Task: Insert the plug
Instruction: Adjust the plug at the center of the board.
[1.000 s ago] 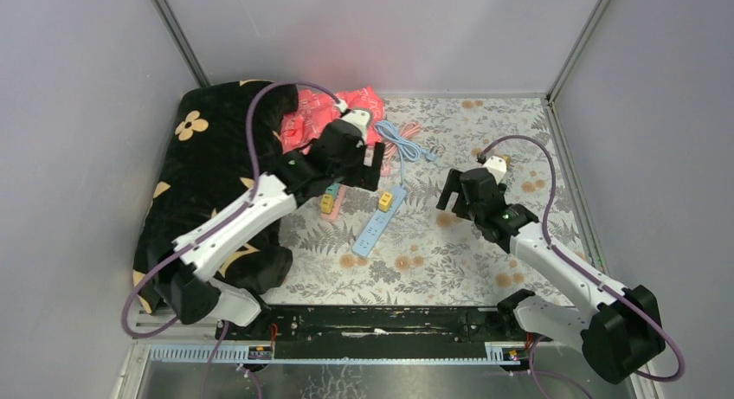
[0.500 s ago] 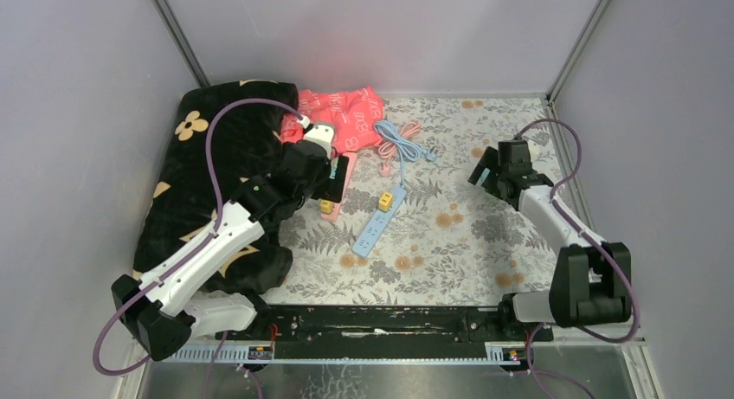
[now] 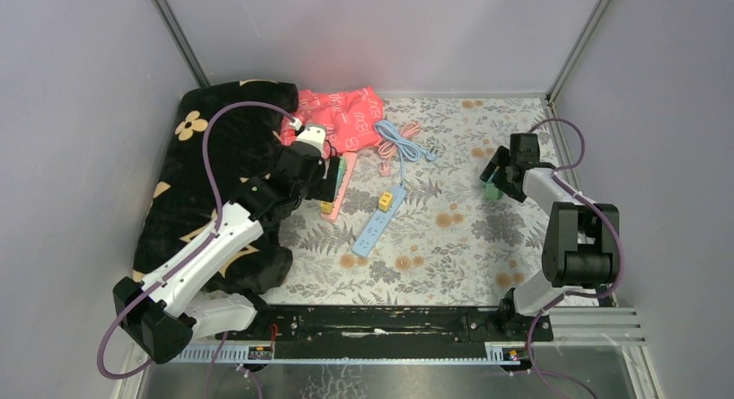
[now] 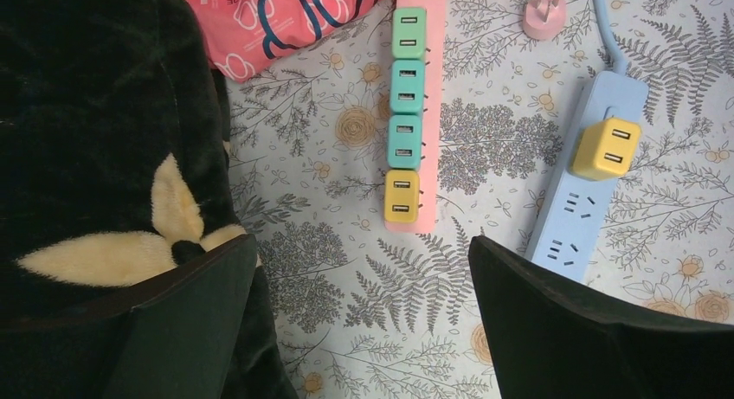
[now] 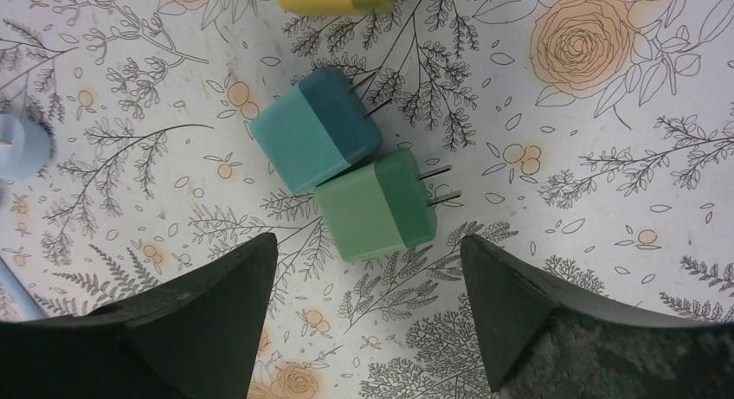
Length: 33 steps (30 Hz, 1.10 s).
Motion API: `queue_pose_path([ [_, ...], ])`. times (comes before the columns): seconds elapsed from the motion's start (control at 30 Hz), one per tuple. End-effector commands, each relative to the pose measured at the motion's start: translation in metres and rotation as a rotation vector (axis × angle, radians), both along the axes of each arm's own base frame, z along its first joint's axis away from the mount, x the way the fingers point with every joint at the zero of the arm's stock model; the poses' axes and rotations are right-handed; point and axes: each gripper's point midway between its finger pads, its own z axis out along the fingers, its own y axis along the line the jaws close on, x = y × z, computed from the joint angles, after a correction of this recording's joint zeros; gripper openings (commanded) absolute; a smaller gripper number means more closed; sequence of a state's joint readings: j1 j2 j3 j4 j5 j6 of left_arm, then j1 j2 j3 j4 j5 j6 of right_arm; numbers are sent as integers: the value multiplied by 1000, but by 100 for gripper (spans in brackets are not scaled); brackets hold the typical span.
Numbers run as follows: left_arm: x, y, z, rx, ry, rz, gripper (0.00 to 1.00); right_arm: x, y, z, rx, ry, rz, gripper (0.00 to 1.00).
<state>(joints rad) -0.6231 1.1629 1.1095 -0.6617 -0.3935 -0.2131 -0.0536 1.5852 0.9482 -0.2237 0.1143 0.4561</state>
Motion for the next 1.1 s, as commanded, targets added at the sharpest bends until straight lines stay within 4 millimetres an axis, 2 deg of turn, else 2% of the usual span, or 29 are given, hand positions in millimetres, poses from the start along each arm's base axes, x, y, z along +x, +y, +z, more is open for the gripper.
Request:
queue_pose_path([
  [0.0,13,1,10,-29,-62,21,100,10,-9,6,-63,-5,47,83],
  [0.23,13,2,8,-34,-54,23,100,21,-11,7,-112,17,136,79],
  [0.5,14,2,6,-38,-45,20,100,25,-5,-13,-85,63,195,76],
  [0.73,15,0,4,-46,-35,11,100,13,28,-15,77,56,260,71],
  [0.93,15,-1,3,-50,-29,6,100,-3,55,-3,201,35,334,62],
  [1.07,15,-2,2,-56,-26,2,100,-11,68,3,230,30,367,61],
])
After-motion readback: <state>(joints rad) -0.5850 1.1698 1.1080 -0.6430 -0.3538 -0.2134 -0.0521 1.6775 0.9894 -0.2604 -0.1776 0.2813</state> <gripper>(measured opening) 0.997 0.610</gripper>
